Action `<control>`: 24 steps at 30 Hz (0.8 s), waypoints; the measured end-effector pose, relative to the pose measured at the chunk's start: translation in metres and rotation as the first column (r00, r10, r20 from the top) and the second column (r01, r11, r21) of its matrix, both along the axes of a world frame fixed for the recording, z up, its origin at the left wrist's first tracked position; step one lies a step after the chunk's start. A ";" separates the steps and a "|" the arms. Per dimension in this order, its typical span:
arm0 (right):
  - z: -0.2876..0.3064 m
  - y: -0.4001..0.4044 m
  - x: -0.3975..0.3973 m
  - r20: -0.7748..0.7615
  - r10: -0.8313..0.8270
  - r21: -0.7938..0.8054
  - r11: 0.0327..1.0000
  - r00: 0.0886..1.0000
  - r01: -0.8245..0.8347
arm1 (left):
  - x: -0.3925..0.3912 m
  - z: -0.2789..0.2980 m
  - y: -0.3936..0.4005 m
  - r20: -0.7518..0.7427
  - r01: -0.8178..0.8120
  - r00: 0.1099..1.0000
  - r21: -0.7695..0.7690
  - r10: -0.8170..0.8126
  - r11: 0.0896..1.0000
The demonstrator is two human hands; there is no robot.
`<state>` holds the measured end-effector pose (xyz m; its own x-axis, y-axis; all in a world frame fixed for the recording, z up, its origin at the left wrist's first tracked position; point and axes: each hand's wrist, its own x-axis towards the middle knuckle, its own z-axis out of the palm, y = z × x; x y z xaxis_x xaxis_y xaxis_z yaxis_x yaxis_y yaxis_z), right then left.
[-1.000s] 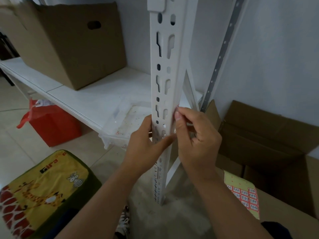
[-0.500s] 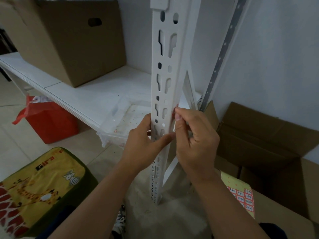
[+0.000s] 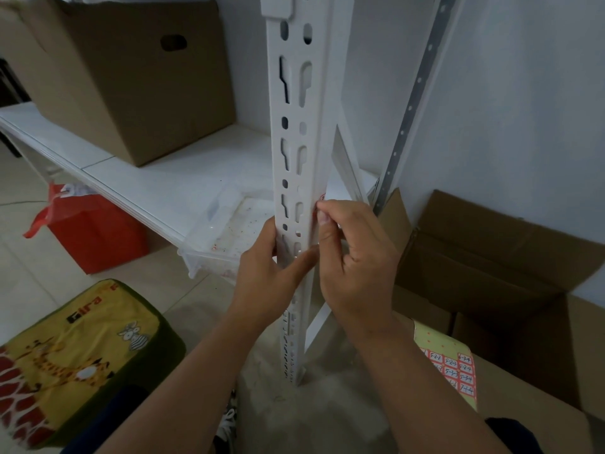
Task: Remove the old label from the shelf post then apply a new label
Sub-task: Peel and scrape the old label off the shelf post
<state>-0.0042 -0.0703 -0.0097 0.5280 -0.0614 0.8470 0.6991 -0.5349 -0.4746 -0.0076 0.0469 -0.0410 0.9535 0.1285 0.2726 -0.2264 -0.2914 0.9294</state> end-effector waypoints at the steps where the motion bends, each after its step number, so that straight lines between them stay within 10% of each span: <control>1: -0.001 0.000 0.000 0.004 -0.001 -0.001 1.000 1.000 0.001 | -0.001 0.001 -0.001 -0.001 0.000 1.000 -0.003 0.000 1.000; 24: 0.003 -0.003 0.002 0.007 0.010 -0.069 0.998 1.000 -0.010 | -0.002 0.001 -0.002 -0.033 0.035 0.999 -0.042 -0.036 0.999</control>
<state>-0.0026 -0.0732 -0.0071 0.5216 0.0021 0.8532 0.7080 -0.5591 -0.4315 -0.0093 0.0449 -0.0399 0.9662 0.1047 0.2354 -0.2044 -0.2451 0.9477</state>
